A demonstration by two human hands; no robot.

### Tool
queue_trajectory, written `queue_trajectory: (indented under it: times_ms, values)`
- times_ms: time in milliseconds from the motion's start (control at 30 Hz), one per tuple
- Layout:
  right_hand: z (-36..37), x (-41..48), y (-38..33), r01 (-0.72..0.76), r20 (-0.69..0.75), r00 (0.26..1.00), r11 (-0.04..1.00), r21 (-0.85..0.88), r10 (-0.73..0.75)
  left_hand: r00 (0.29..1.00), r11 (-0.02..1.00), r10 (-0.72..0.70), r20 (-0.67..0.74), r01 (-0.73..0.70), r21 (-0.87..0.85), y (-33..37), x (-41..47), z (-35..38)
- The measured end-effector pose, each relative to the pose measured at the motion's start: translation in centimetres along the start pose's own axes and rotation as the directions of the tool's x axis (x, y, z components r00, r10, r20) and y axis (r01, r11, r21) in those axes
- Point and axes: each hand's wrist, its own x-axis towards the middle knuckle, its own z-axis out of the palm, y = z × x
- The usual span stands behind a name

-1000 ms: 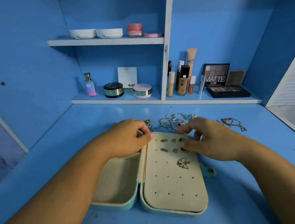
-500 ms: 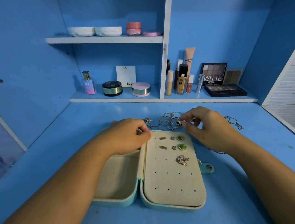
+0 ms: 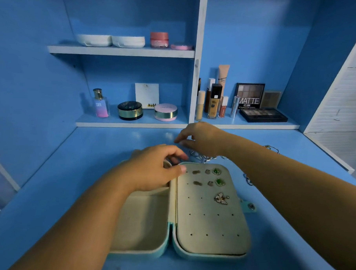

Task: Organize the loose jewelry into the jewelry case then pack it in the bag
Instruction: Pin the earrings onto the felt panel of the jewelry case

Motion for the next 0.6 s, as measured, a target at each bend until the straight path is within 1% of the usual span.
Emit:
queue_trajectory:
  times_ms: [67,133,233,333,500,600]
  values:
    - [0.1,1.1,-0.7,-0.013,0.057,0.998,1.000,0.015,0.013,0.998,0.998,0.058,0.027,-0.057,-0.033,-0.3,0.0,-0.3]
    - [0.3,1.9,-1.0,-0.020,0.094,0.995,0.999,0.028,0.018,0.995,0.997,0.078,0.064,-0.077,-0.015,-0.5,0.1,-0.4]
    - [0.3,2.5,-1.0,-0.041,0.095,0.995,0.998,0.044,0.036,0.992,0.996,0.084,0.098,-0.084,-0.001,-0.3,0.1,-0.4]
    - [0.4,2.9,-0.9,-0.064,0.092,0.994,0.997,0.037,0.061,0.991,0.996,0.087,0.102,-0.089,0.012,-0.2,0.1,-0.4]
    - [0.8,3.1,-1.3,-0.116,0.086,0.991,0.982,0.151,0.104,0.992,0.997,0.073,0.106,-0.077,0.029,-0.2,-0.1,-0.1]
    - [0.6,3.3,-1.7,-0.137,0.128,0.985,0.970,0.199,0.113,0.993,0.998,0.062,0.100,-0.065,0.026,-0.1,0.0,-0.1]
